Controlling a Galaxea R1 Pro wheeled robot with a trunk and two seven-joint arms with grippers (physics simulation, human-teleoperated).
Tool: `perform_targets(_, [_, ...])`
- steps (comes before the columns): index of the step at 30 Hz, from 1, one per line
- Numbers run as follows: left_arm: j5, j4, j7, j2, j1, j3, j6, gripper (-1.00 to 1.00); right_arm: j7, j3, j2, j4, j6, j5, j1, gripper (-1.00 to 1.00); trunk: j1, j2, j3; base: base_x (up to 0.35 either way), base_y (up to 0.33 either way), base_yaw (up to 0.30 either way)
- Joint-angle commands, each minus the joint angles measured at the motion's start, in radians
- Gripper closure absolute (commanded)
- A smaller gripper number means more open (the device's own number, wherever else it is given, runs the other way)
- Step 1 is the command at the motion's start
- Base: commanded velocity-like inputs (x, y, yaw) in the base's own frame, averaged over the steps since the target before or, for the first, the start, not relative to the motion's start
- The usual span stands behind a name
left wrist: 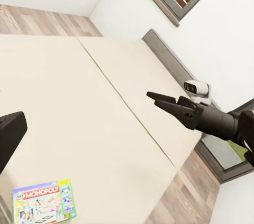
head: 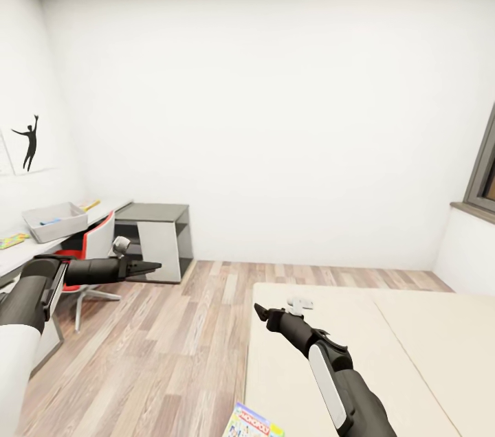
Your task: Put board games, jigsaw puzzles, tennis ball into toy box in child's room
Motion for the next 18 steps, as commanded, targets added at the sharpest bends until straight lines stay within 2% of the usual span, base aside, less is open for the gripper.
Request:
perform_targets(1, [-0.011,-0.001,-0.009,-0.001,0.0,0.002,0.011,-1.0,0.001,-0.001,0.0,-0.001,0.005,-0.005,0.0,-1.0,0.0,-0.001,0.001,0.0,0.0,0.068])
perform_targets(15, [-0.011,-0.001,-0.009,-0.001,-0.001,0.002,0.011,-1.0,0.003,-0.002,0.0,-0.014,0.025,-0.008,0.0,-1.0,0.0,-0.001,0.02,0.0,0.0,0.068])
perform_targets(18, [-0.011,-0.001,-0.009,-0.001,-0.001,0.002,0.011,-1.0,-0.008,-0.012,0.0,-0.015,0.09,-0.008,-0.018,-1.0,0.0,-0.001,0.022,0.0,0.0,0.035])
